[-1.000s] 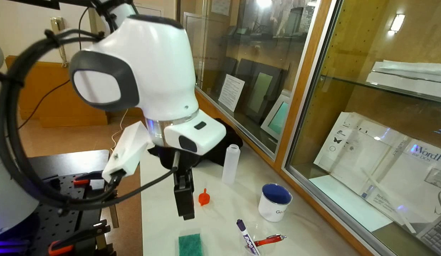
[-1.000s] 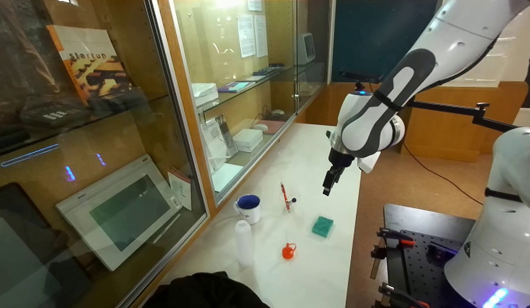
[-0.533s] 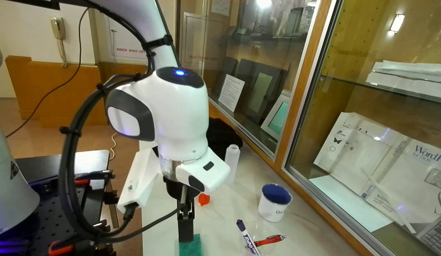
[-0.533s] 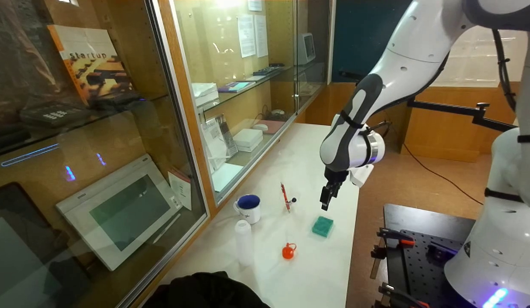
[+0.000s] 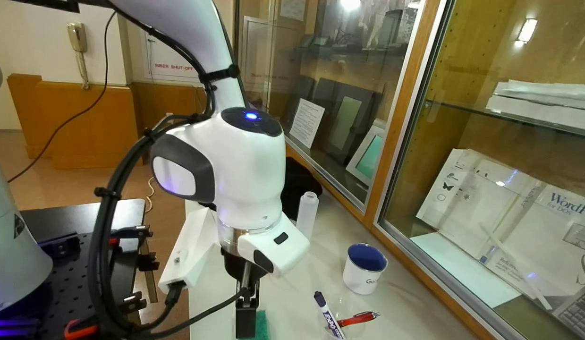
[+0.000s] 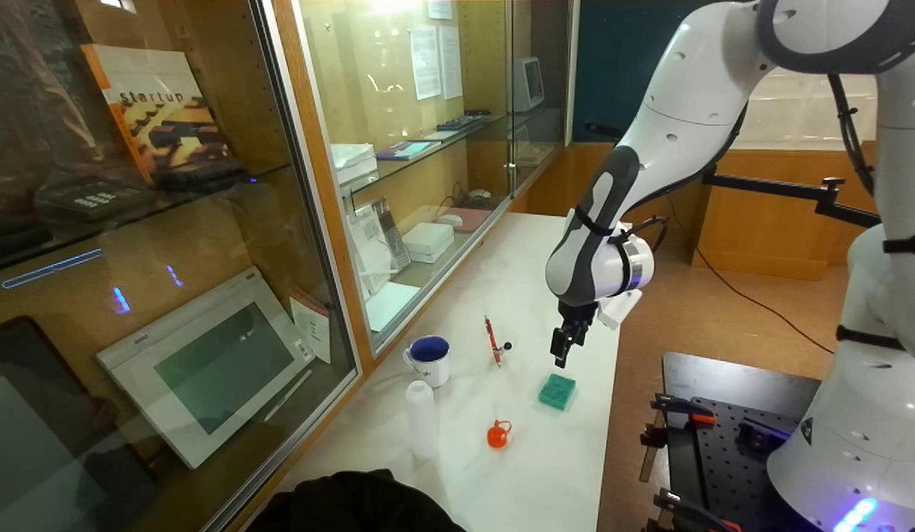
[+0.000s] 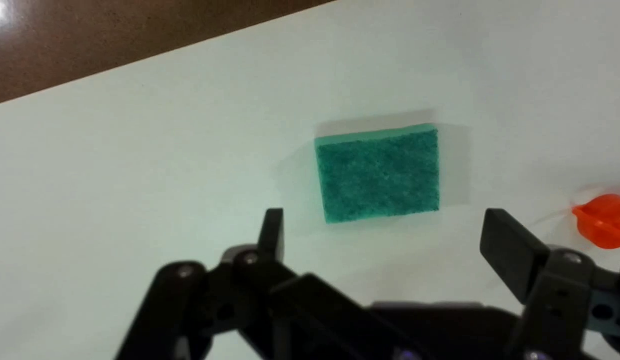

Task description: Wipe the counter with the sponge

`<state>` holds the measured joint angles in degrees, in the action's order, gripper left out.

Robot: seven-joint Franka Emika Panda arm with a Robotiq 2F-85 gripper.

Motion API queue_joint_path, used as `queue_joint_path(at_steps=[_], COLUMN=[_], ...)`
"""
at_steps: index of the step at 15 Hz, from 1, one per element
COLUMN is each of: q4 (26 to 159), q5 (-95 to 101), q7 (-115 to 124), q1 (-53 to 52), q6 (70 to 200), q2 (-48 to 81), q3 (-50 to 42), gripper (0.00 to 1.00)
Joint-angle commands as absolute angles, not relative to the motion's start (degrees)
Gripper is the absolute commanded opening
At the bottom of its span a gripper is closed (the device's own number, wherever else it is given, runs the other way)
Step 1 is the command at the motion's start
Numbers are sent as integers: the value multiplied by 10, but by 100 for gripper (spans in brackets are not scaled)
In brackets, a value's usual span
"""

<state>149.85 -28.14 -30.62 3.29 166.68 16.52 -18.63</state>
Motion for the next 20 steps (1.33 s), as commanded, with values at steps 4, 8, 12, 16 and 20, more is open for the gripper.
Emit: queue_joint_path(at_steps=[4,8,12,16,20], q4=[1452,1422,1397,1380,1367], q5=[-301,-318,-332,-330,-328], q7=[-277,-274,-273,-266,-258], q1=[32,43,53,53,50], q6=[1679,1682,1692,1694,1692], q2=[229,273,313,343,364], q3=[-167,-144,-123,-122,-125], gripper=[100,100,100,100,66])
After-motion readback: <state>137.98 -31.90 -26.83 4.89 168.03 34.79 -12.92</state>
